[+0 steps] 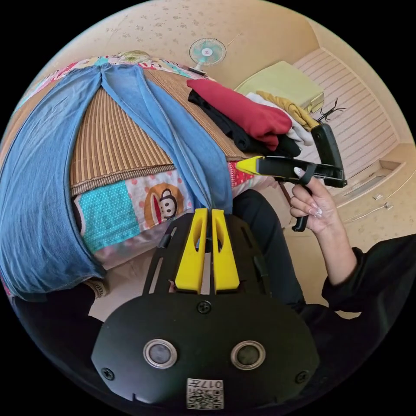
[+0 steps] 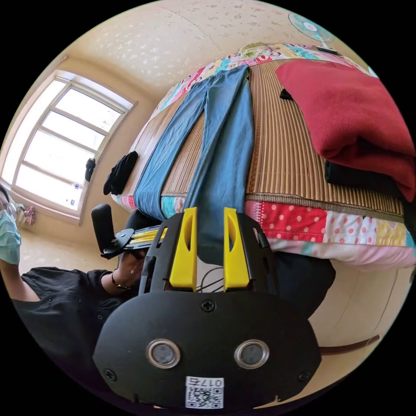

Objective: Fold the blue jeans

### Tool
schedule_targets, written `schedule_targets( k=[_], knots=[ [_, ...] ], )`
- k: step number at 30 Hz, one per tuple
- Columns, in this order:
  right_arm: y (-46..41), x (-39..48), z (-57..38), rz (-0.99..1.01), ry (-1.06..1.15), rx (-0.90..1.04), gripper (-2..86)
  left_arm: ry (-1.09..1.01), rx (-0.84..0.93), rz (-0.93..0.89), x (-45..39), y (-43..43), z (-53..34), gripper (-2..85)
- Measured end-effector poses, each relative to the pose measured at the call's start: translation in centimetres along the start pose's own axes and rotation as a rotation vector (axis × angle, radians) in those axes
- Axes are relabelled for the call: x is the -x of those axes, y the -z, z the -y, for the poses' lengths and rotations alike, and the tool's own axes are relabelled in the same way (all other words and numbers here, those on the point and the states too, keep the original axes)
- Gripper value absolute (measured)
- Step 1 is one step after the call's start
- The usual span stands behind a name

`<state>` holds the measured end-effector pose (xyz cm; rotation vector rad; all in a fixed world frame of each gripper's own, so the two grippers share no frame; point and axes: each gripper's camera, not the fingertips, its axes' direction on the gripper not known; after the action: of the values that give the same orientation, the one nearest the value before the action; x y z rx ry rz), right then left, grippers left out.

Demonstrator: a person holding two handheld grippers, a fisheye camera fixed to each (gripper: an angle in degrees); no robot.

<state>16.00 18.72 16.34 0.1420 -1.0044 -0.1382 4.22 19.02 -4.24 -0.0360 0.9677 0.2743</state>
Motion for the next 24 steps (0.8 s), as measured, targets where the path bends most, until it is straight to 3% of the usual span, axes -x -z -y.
schedule_targets(
  k=[4,10,13,18,24],
  knots=[
    [-0.4,-1.1,6.2,-0.014,0.070,0.018,11.9,0.057,-0.110,-0.089,-0.1,4.6,-0.1,-0.6],
    [-4.5,-3.9,23.2,-0.018,0.141,-0.056,14.2,0.055,-0.150,-0.179,0.3,8.2,1.3,-0.8],
    [-9.2,-8.5,31.2,-0.048,0.033,-0.062,15.8,0.075,-0.151,-0.272,1.0,9.7,1.7,-0.8],
    [-15.6,-16.7,39.3,0.071,-0.152,-0.184,17.0,0.066,-0.157,-0.341,2.0,11.3,2.1,-0.8],
    [-22.0,-20.9,44.8,-0.038,-0.220,-0.191,13.1,0.125,-0.164,-0.559,6.3,12.8,2.2,-0.8]
  ],
)
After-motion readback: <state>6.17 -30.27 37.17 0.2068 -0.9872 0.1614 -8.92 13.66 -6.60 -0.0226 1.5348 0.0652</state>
